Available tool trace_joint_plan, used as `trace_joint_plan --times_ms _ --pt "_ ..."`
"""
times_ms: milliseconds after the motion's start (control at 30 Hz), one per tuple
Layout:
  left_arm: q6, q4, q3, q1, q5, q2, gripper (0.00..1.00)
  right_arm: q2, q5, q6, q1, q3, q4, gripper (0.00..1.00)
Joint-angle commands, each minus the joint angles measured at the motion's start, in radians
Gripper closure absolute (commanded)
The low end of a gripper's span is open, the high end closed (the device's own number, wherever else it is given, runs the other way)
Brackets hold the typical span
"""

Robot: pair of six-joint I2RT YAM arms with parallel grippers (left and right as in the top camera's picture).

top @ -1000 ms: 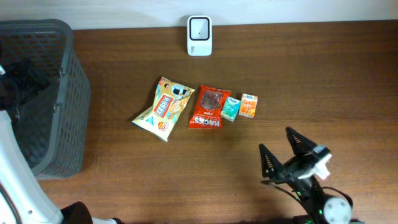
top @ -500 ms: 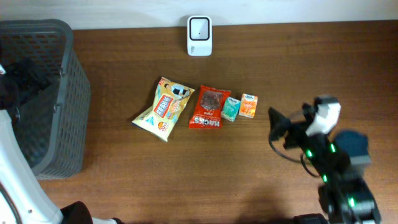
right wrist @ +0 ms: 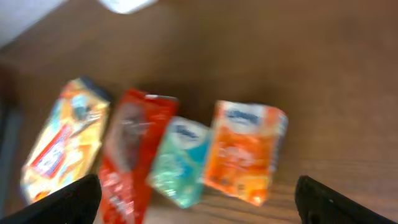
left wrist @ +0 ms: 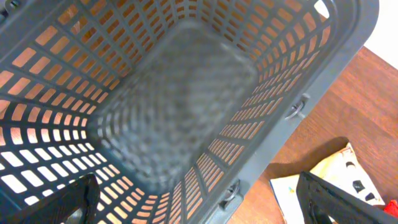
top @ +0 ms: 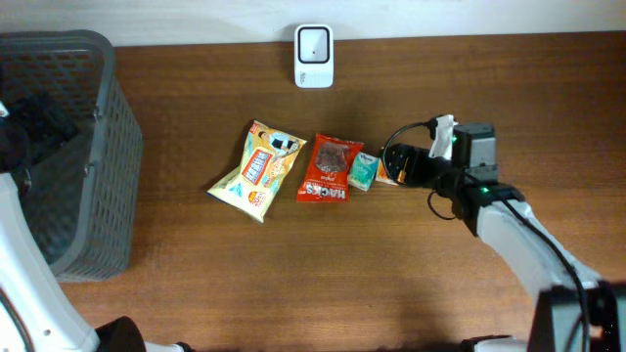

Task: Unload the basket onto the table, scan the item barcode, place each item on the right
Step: 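Move the right gripper toward the red bag and grasp it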

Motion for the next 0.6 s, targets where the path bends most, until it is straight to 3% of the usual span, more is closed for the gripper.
trace_joint_plan --times_ms 0,233,300,467,567 --pt "-0.007 0.002 0.008 0.002 0.000 -0.004 0.01 0.064 0.086 0.098 -0.005 0.017 0.016 0.01" --pt "-0.007 0.002 0.008 0.002 0.000 -0.004 0.01 0.079 0.042 0.050 -0.005 0.017 0.054 0.31" --pt "-0.007 0.002 0.008 0.002 0.001 -0.004 0.01 0.079 -0.094 -0.084 -0.005 0.017 0.089 0.32" --pt "-0.007 0.002 0.008 0.002 0.000 -0.004 0.01 0.079 -0.107 -0.083 0.054 0.017 0.124 0.36" --pt "-0.007 0.002 0.008 0.002 0.001 -0.004 0.01 0.080 0.027 0.089 0.160 0.017 0.179 0.31"
